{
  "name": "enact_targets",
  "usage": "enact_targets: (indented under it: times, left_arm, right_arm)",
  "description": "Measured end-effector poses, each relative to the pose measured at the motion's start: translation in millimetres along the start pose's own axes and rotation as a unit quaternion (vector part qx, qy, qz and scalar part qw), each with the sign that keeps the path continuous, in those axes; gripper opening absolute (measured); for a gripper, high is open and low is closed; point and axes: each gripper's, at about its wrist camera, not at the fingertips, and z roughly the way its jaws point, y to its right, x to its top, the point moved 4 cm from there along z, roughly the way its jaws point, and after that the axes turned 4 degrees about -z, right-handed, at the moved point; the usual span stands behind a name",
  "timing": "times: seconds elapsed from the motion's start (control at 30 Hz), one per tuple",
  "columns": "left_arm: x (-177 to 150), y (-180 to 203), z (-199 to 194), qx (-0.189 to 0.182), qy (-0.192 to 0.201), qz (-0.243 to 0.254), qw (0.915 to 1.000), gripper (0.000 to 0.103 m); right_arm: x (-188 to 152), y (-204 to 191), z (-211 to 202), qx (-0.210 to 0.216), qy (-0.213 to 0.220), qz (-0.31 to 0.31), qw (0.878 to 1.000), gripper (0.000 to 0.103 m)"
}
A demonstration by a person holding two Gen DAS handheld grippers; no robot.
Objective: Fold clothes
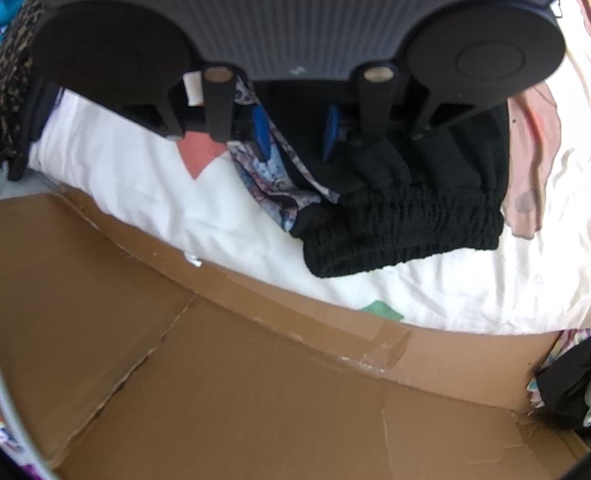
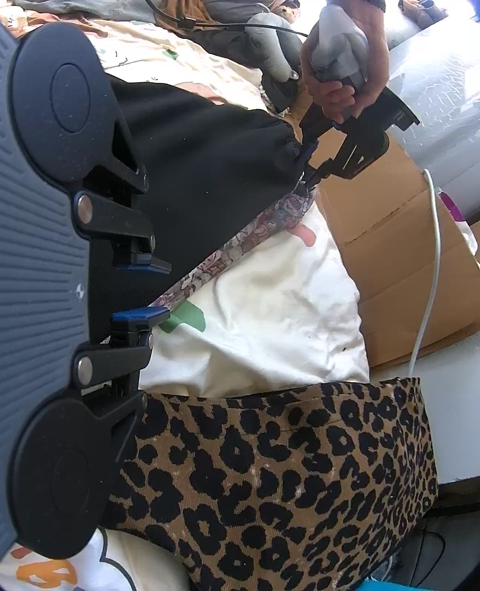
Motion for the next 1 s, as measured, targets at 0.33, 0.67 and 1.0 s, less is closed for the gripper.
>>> enact_targets:
  times: [0.33, 0.67, 1.0]
  left_arm:
    - [0, -9, 24, 0.01, -0.002, -0.05, 0.9987, 0.033]
    - [-6, -29, 15, -0.031, 0.003, -0.091, 0.9954, 0.004]
    - [1, -19, -20, -0.076, 0.021, -0.083, 0.9934, 0.003]
  right_arm:
    - [-3, 1, 4, -0.003, -0.008, -0.019, 1.0, 0.02]
    - [-8, -1, -4, -0.016, 0.0, -0.054, 0.998, 0.027]
    - [-14, 0, 8, -0.037, -0.028, -0.089, 0.995, 0.021]
